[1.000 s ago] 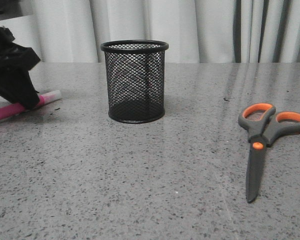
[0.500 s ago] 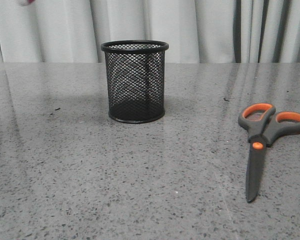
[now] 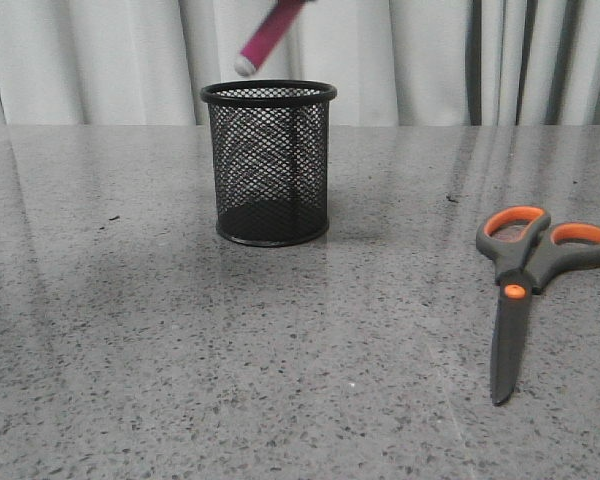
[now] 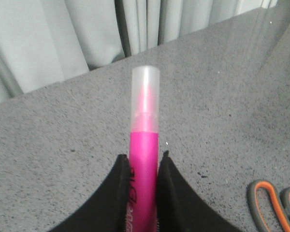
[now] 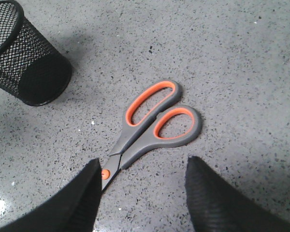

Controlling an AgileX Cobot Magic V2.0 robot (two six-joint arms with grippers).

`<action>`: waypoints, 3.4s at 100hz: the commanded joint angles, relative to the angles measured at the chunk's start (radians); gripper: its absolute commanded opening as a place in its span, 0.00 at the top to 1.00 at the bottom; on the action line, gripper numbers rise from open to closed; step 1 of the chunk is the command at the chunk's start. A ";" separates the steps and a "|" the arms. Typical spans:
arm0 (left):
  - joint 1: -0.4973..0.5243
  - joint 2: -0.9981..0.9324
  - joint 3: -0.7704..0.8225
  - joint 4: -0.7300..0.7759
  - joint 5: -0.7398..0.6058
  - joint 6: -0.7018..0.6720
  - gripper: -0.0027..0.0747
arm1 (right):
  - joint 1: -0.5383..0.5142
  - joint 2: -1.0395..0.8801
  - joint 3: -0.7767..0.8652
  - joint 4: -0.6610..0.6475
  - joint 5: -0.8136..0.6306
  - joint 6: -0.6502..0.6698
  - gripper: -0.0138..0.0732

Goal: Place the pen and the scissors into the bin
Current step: 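Lower the marker into the mesh cup and open the left gripper, then withdraw the left gripper and move the right gripper toward the scissors, then lower the right gripper onto the scissors handles and close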

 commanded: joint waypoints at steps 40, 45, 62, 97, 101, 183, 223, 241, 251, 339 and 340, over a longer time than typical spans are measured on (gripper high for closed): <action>-0.010 0.008 -0.032 -0.015 -0.051 -0.001 0.97 | -0.006 0.002 -0.034 0.019 -0.051 -0.012 0.44; -0.008 0.008 -0.032 -0.015 -0.046 -0.001 0.93 | -0.006 0.002 -0.034 0.019 -0.051 -0.012 0.44; -0.008 0.006 -0.032 -0.015 -0.046 -0.001 0.58 | -0.006 0.002 -0.034 0.019 -0.057 -0.012 0.44; -0.004 -0.097 -0.032 0.008 -0.082 0.002 0.45 | -0.006 0.002 -0.034 0.019 -0.090 -0.012 0.44; 0.000 -0.117 -0.032 0.026 -0.082 0.002 0.47 | -0.006 0.002 -0.034 0.021 -0.086 -0.012 0.44; 0.557 -0.465 -0.030 0.056 0.309 0.002 0.90 | 0.012 0.101 -0.065 0.033 0.049 -0.105 0.44; 0.573 -0.469 -0.030 0.056 0.302 0.003 0.90 | 0.079 0.278 -0.356 -0.171 0.203 -0.035 0.44; 0.573 -0.469 -0.030 0.056 0.301 0.003 0.90 | 0.079 0.362 -0.477 -0.229 0.323 -0.035 0.44; 0.573 -0.469 -0.030 0.056 0.301 0.003 0.90 | 0.079 0.372 -0.477 -0.224 0.315 -0.037 0.44; 0.573 -0.469 -0.030 0.052 0.300 0.003 0.90 | 0.473 0.497 -0.450 -0.612 0.295 0.807 0.44; 0.573 -0.469 -0.030 0.052 0.300 0.003 0.90 | 0.473 0.499 -0.448 -0.612 0.297 0.812 0.44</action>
